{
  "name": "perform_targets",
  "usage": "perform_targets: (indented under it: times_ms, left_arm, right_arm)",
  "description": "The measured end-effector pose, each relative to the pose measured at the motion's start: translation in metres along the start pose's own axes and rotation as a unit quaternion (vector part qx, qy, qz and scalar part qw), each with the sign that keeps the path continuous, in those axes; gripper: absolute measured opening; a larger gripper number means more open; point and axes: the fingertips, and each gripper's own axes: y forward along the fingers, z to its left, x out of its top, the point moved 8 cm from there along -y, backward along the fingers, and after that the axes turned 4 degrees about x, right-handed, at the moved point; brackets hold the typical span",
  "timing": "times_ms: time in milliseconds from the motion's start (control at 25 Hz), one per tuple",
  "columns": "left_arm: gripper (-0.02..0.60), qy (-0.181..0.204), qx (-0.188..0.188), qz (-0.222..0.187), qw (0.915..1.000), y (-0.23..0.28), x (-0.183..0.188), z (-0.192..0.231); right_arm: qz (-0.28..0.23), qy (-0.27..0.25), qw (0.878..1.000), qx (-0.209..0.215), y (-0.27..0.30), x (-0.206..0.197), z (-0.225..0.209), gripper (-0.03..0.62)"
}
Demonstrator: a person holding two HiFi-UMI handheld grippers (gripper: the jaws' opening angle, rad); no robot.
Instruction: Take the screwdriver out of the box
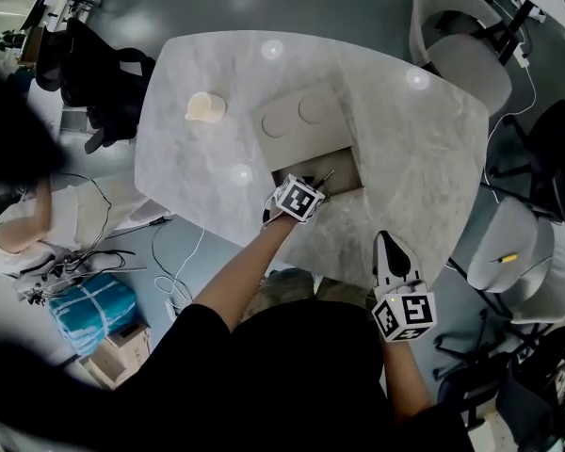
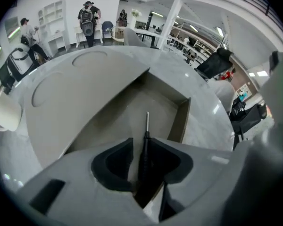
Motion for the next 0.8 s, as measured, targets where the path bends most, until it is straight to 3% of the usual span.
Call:
perform_targets:
  times_ms: [160,320,480,640,800]
  left_arm:
    - [0.087,0.064,0.042,0.031,0.9966,0.004,-0.001,-0.007]
    - [0.082,0.078,0.049,0.033,0.9952,0.006,0.003,-0.007]
    - [0.063,0.148,0.056,0.043,0.9865,0.007,0.004,-0.012]
    - [0.060,0.148,0.049,0.039,0.9870,0.005,0.003,-0.010]
    - [0.058,0.142,0.052,0.003,0.9886,-0.010,0.008,-0.007]
  right_arm:
    - [0.005,0.003,1.000,-0.005,0.000,-0.003,-0.008,0.003]
    - [0.002,0.001,1.000,-0.011,0.005,0.003,-0.020,0.003]
    - [-0.002,0.011,1.000,-0.026,0.002,0.003,-0.027,0.003]
    - [0.000,0.012,0.999,-0.034,-0.004,0.001,-0.026,0.003]
    - [-0.004,-0.007,0.999,-0.038,-0.011,0.006,-0.024,0.003]
